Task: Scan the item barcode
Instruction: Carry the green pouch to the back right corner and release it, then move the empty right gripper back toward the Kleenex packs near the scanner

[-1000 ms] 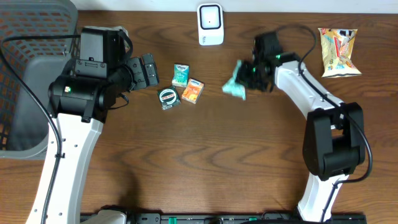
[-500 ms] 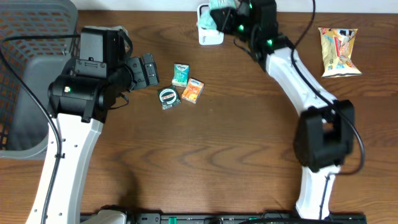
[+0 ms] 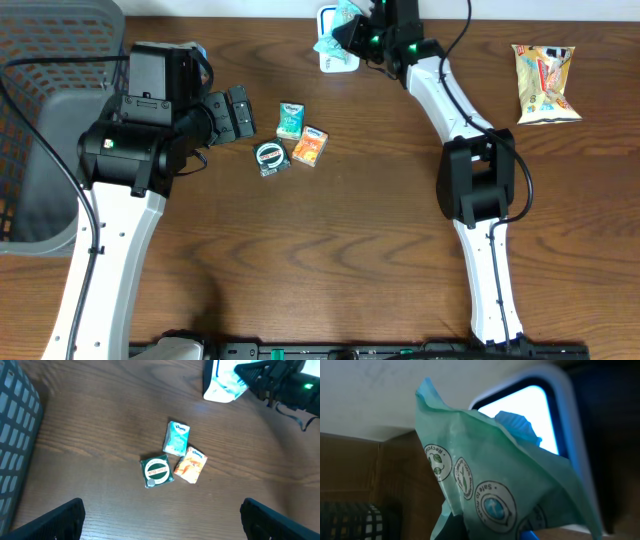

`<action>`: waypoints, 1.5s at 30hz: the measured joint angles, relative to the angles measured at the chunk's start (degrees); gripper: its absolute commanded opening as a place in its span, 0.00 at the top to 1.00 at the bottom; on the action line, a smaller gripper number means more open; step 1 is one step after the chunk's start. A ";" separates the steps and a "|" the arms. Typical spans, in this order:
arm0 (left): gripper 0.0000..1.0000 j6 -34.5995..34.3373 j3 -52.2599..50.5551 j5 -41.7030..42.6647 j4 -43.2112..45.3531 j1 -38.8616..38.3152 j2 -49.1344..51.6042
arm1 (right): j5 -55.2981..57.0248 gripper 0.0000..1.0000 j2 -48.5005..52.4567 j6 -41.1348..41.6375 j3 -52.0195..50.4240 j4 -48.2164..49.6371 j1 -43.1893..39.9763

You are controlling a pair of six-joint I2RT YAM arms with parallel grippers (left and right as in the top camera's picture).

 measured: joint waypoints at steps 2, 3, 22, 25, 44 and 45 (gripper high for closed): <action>0.02 0.00 0.00 -0.02 0.00 0.00 0.00 | -0.17 0.99 -0.07 -0.81 0.28 -0.57 -0.52; 0.02 0.00 0.00 0.00 0.00 0.00 0.00 | -0.24 0.99 -0.24 -1.70 0.33 -1.57 -0.98; 0.02 -0.02 0.00 0.00 -0.02 0.00 0.00 | 31.87 0.96 -13.33 -32.98 0.94 -41.77 -32.04; 0.02 0.00 0.00 0.00 -0.02 0.00 0.00 | 32.46 0.84 -13.33 -32.89 0.94 -42.58 -34.77; 0.02 -0.02 0.00 -0.02 -0.02 0.00 0.00 | 33.79 0.46 -13.33 -32.81 -2.23 -45.05 -41.09; 0.02 0.00 0.00 0.00 0.00 0.00 0.00 | 32.20 0.46 -13.33 -32.83 -2.25 -45.29 -41.05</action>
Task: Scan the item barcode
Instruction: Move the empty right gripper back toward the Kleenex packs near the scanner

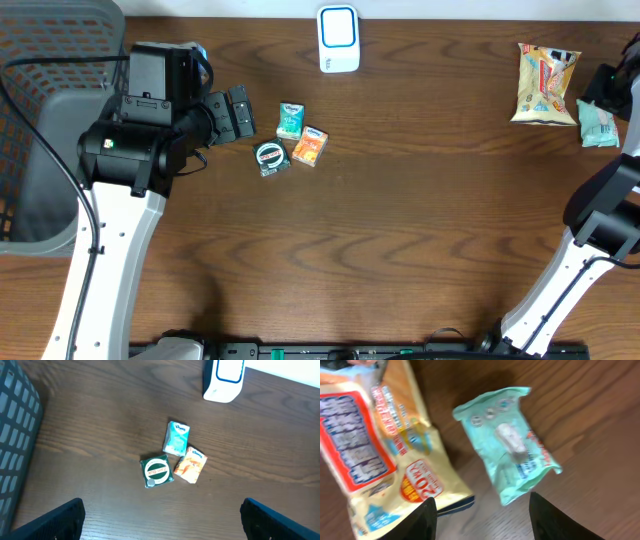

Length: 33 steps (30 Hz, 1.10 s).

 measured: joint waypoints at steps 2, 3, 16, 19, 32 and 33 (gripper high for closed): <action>0.02 0.00 0.00 0.00 0.00 0.00 0.00 | -3.61 0.46 0.00 0.04 -0.02 -0.33 0.11; 0.02 0.00 0.02 0.00 0.00 0.00 0.00 | -5.20 0.47 0.00 0.02 -0.02 -0.42 0.17; 0.02 -0.02 0.00 0.00 0.00 0.00 0.00 | -28.22 0.49 -2.27 4.35 -0.26 -3.04 5.99; 0.02 -0.02 0.00 -0.02 0.00 0.00 0.00 | -34.32 0.43 -5.09 3.45 -0.28 -5.99 7.26; 0.02 -0.02 0.00 0.00 0.00 0.00 0.00 | -40.35 0.28 -8.13 -1.18 -12.68 -1.46 35.87; 0.02 0.00 0.02 0.00 -0.02 0.00 0.00 | -39.67 0.30 -8.13 1.09 -14.51 0.92 38.49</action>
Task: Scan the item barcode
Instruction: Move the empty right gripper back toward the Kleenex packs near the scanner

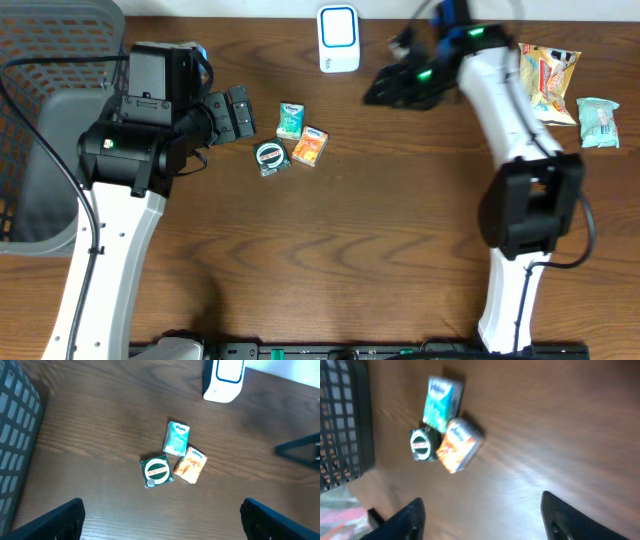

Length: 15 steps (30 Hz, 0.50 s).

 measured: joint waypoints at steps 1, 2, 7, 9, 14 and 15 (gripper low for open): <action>0.02 -0.02 -0.02 0.00 0.00 0.00 0.00 | 0.52 0.32 0.00 1.38 -1.07 1.49 1.64; 0.02 0.00 -0.02 0.00 0.02 0.00 0.00 | 0.79 0.37 0.02 2.58 -1.97 2.75 2.97; 0.02 0.00 -0.02 -0.02 0.02 0.00 0.00 | 2.84 0.44 0.00 10.80 -7.39 10.71 9.51; 0.02 -0.02 0.00 0.00 0.00 0.00 0.00 | 4.61 0.45 0.00 15.76 -10.80 15.37 12.00; 0.02 -0.02 -0.02 -0.02 0.02 0.00 0.00 | 6.84 0.54 0.02 25.44 -18.95 26.47 14.51; 0.02 -0.02 0.00 0.00 0.00 0.00 0.00 | 6.99 0.54 0.02 27.06 -20.63 28.52 14.60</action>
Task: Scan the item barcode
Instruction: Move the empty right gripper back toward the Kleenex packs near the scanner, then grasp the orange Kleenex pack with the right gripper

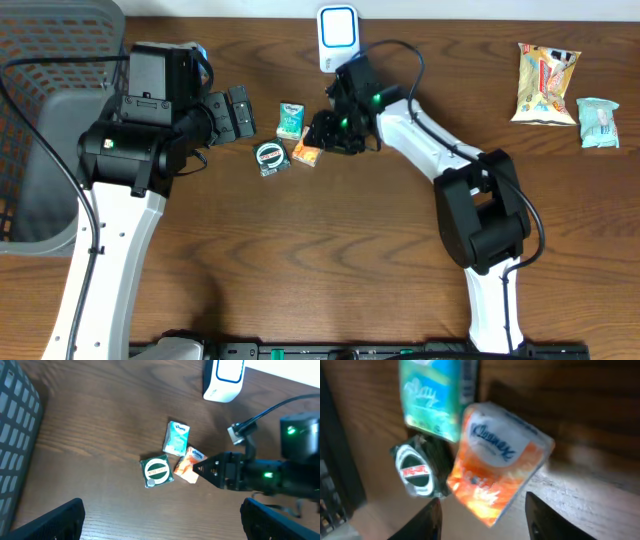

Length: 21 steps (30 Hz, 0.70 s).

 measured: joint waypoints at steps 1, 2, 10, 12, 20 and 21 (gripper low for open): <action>0.02 0.00 -0.02 0.00 0.00 0.00 0.00 | 0.04 0.54 0.00 1.18 -0.87 0.83 0.00; 0.02 0.00 -0.02 0.00 0.02 0.00 0.00 | 0.20 0.55 0.00 2.49 -1.86 1.86 0.00; 0.02 0.02 -0.02 0.00 0.02 0.00 0.00 | -0.72 0.99 -0.15 8.94 -8.33 11.08 -0.13; 0.02 0.00 -0.02 -0.02 0.02 0.00 0.00 | -1.46 0.99 -0.24 9.20 -8.33 11.21 -0.39; 0.02 0.00 0.00 -0.02 0.00 0.00 0.00 | -16.17 0.99 -0.15 3.74 -9.33 13.88 -7.80; 0.02 0.00 0.00 0.00 0.00 0.00 0.00 | -20.48 0.99 -0.15 1.68 -9.35 15.50 -9.40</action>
